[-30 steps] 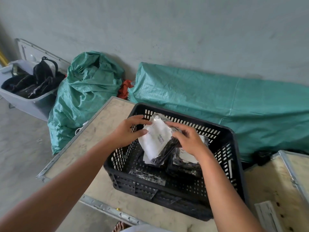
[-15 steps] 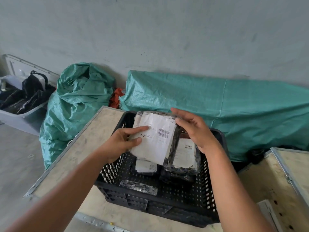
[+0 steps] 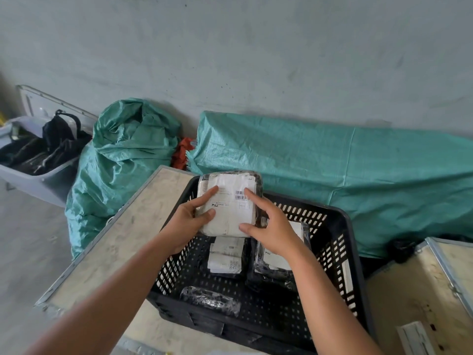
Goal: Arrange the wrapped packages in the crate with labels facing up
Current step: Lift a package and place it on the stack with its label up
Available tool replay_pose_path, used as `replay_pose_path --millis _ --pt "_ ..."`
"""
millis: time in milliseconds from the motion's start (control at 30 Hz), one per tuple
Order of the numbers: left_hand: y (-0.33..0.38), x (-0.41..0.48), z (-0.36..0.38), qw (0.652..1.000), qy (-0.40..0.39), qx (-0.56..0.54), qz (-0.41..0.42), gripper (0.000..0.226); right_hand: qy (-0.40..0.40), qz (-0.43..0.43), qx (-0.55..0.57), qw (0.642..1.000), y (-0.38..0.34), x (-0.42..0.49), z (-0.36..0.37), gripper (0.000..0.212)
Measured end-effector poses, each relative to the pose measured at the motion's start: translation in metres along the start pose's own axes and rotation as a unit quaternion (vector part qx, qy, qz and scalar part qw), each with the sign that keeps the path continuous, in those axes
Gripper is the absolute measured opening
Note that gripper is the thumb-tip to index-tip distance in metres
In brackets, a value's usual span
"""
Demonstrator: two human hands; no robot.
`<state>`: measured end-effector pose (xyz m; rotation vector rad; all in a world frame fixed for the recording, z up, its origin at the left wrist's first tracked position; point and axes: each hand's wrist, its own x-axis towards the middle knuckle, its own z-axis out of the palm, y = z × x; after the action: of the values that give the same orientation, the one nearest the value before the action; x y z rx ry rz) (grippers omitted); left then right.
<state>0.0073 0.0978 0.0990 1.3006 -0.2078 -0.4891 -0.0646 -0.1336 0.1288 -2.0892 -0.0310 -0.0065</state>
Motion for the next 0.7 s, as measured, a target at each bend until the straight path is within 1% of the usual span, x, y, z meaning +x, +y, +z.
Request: replay_pose_path --millis 133,233,367,433,500,567,667,700 --pt "-0.021 0.016 -0.006 0.996 0.016 0.089 -0.006 0.055 -0.015 0.044 0.021 0.999 0.026 0.016 0.011 0.092" --pt "-0.036 0.027 -0.007 0.984 0.023 0.173 -0.029 0.060 -0.024 0.088 0.024 0.996 0.043 0.028 0.025 0.096" --pt "-0.056 0.039 -0.007 0.965 0.023 0.254 -0.054 0.069 -0.043 0.142 -0.037 0.988 0.059 0.038 0.052 0.103" --pt "-0.064 0.045 -0.008 0.951 0.024 0.301 -0.066 0.069 -0.047 0.161 -0.050 0.985 0.067 0.038 0.065 0.105" --pt "-0.073 0.049 -0.012 0.926 0.032 0.363 -0.098 0.070 -0.054 0.180 -0.054 0.981 0.075 0.036 0.075 0.106" --pt "-0.084 0.049 -0.016 0.906 0.015 0.397 -0.142 0.072 -0.066 0.206 -0.069 0.974 0.083 0.034 0.084 0.106" --pt "-0.100 0.049 -0.021 0.890 -0.045 0.412 -0.188 0.079 -0.065 0.241 -0.096 0.964 0.089 0.038 0.092 0.103" --pt "-0.101 0.051 -0.022 0.886 -0.054 0.418 -0.196 0.081 -0.062 0.253 -0.099 0.960 0.089 0.041 0.093 0.103"
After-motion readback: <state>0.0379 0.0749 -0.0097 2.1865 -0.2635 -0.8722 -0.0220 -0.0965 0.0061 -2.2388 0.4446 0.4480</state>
